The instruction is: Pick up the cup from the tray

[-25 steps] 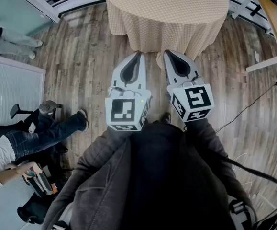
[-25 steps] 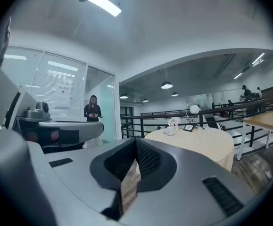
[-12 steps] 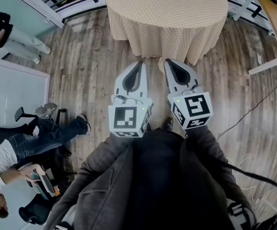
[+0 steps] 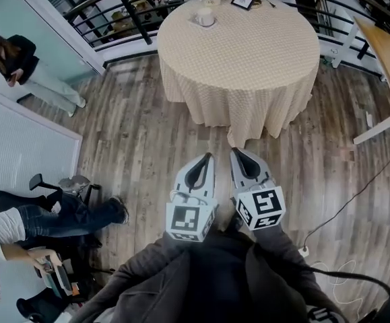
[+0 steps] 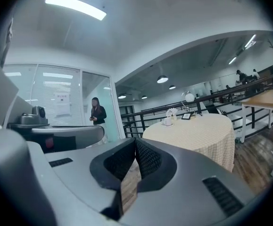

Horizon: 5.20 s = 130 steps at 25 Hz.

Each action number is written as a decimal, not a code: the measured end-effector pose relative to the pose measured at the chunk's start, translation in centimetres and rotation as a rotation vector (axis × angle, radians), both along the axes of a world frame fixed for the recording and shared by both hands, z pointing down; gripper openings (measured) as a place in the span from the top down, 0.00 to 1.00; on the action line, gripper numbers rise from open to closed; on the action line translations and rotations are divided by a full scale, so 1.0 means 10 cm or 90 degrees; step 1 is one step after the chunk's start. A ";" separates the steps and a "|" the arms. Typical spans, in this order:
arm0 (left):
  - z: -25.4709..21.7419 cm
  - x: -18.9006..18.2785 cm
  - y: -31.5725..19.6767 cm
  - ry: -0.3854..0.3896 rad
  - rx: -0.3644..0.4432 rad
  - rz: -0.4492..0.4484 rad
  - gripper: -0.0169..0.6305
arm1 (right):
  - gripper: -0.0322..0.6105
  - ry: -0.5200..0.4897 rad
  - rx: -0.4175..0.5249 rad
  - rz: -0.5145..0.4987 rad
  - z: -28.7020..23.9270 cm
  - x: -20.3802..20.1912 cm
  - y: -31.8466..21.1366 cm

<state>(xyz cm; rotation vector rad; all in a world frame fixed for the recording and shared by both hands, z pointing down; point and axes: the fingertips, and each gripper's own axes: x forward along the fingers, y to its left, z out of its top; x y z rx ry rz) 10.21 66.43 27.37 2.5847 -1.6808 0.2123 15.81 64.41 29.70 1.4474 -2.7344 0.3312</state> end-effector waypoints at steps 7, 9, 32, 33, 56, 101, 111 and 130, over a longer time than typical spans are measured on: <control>0.18 -0.17 -0.23 0.004 -0.025 -0.015 0.97 | 0.94 0.004 -0.019 -0.012 0.17 -0.13 -0.23; 0.22 -0.23 -0.36 0.013 -0.030 -0.014 0.97 | 0.94 0.011 -0.026 -0.019 0.21 -0.21 -0.35; -0.24 -1.51 -2.27 0.077 0.032 0.064 0.97 | 0.94 0.065 -0.001 0.037 -0.18 -1.50 -2.20; -0.22 -1.54 -2.30 0.079 0.030 0.065 0.97 | 0.94 0.067 -0.002 0.039 -0.18 -1.53 -2.23; 0.16 -1.56 -3.44 0.050 -0.040 0.084 0.97 | 0.94 0.064 -0.002 0.086 -0.03 -1.46 -3.41; 0.09 -1.27 -6.52 0.039 -0.049 0.106 0.97 | 0.94 0.074 -0.045 0.141 0.11 -1.09 -6.54; 0.50 -1.46 -7.39 0.079 -0.110 0.126 0.97 | 0.94 0.101 -0.116 0.204 0.65 -1.22 -7.39; 1.37 -1.56 -8.26 0.115 -0.256 0.157 0.97 | 0.33 0.188 -0.181 0.193 1.42 -1.36 -8.43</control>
